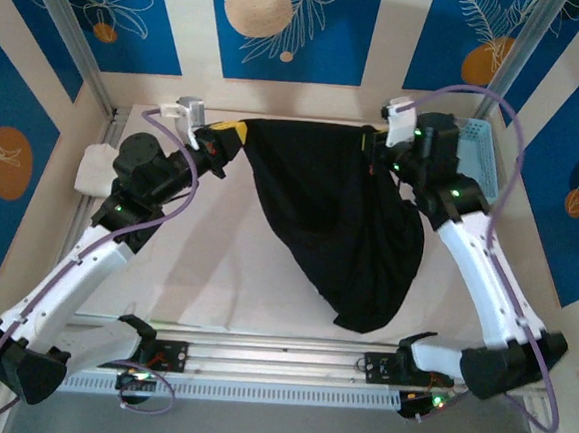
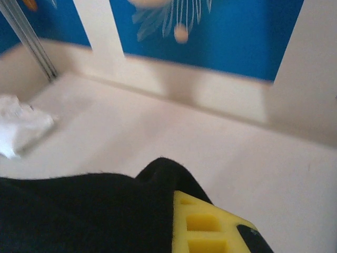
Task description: Fold the inside-out t-shirt
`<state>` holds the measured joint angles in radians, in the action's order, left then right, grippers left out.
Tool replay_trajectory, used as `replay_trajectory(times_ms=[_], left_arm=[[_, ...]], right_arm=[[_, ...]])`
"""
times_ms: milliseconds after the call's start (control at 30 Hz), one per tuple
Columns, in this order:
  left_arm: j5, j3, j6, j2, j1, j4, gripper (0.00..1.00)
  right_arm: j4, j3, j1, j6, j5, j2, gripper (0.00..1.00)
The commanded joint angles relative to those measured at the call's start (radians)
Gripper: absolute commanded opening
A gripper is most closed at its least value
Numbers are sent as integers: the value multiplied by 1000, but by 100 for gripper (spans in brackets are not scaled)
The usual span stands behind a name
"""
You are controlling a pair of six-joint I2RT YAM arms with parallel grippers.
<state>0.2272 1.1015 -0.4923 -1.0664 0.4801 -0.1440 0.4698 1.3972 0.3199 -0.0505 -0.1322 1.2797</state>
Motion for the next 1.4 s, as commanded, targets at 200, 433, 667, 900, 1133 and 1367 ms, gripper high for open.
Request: replay_trajectory(times_ms=[200,433,667,900,1133,1367], left_arm=[[39,-114,-23,28,-35,-81,0],[104,-134,-41,20,-35,-98,0],[118,-137,-51,14,-34,-111,0],[118,-137,-51,16,-34,-112,0],[100,-136,-36,25,-35,-84,0],[-178,-170,28,55,-45,38,0]], right_arm=[[28,-213,37,-125,-147,48,23],[-199,-478,221,-251,-27,-15,48],[-451,-566,329,-362,-58,142,55],[-564,-481,327,-416,-37,373,57],[-612,-382,333,-440,7,523,51],[-636,-496,221,-430,197,253,0]])
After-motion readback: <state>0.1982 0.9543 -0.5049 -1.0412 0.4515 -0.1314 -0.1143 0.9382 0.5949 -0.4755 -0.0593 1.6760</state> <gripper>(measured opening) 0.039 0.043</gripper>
